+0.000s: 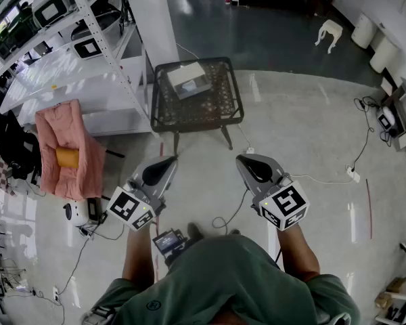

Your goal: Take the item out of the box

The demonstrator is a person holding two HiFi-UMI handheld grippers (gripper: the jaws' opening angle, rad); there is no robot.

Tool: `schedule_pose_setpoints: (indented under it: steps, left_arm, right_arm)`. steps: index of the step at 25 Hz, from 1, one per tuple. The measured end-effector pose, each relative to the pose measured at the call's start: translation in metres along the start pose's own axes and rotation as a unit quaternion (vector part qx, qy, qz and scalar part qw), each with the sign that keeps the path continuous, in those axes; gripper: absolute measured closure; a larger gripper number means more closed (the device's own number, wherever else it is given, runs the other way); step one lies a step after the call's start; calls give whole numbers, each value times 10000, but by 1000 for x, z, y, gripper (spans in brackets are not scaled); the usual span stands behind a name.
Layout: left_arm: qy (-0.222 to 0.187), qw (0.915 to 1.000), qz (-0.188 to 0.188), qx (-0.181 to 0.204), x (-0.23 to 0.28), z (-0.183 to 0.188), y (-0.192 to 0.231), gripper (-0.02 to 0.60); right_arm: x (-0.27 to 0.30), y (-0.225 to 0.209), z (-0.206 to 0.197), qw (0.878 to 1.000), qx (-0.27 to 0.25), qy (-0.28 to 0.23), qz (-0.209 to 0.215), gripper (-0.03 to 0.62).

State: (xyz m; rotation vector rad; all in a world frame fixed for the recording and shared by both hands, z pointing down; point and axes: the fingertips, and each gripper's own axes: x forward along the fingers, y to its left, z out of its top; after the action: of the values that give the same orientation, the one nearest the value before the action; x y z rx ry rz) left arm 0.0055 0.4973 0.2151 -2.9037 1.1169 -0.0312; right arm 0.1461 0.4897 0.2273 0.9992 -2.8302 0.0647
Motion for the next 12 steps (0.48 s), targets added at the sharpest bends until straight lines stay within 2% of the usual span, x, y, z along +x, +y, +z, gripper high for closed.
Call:
schedule_pose_setpoints:
  steps: [12]
  left_arm:
    - [-45,9999,-78,-55,-17,-1,28,580]
  right_arm:
    - [29,15,3,9999,34,49,-95,591]
